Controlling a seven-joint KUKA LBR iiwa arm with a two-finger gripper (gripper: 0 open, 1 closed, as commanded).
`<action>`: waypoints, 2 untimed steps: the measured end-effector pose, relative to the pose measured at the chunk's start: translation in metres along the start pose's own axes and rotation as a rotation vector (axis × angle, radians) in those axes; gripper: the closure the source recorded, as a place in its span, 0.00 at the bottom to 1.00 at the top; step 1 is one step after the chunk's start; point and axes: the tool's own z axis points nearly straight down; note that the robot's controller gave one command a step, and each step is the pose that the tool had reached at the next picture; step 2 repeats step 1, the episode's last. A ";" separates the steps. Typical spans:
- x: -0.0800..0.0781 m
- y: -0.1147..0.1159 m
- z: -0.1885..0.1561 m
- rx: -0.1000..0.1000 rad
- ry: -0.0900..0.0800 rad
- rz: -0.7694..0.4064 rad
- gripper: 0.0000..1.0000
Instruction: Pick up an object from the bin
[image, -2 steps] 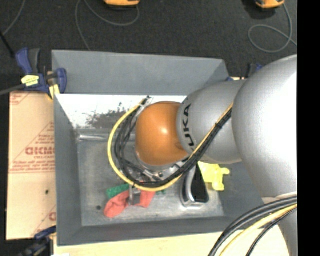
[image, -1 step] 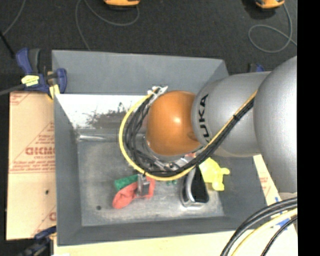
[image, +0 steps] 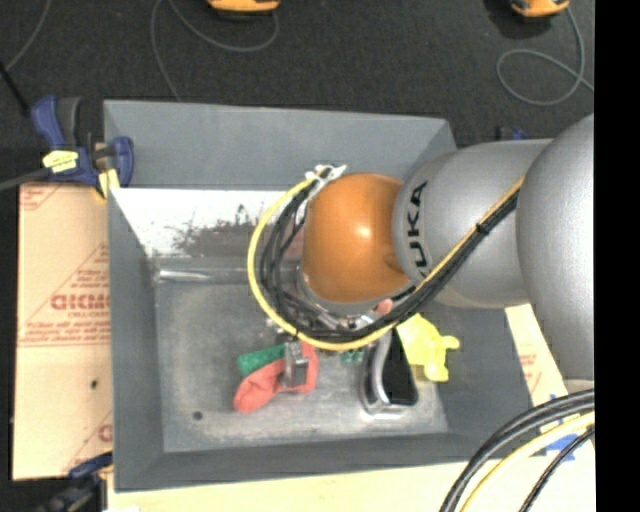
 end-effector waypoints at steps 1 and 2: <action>0.000 0.009 -0.121 -0.003 -0.016 0.014 1.00; 0.000 0.009 -0.121 -0.003 -0.016 0.014 1.00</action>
Offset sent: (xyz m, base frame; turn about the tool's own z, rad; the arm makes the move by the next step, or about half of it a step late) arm 0.0000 0.0000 0.0000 0.0000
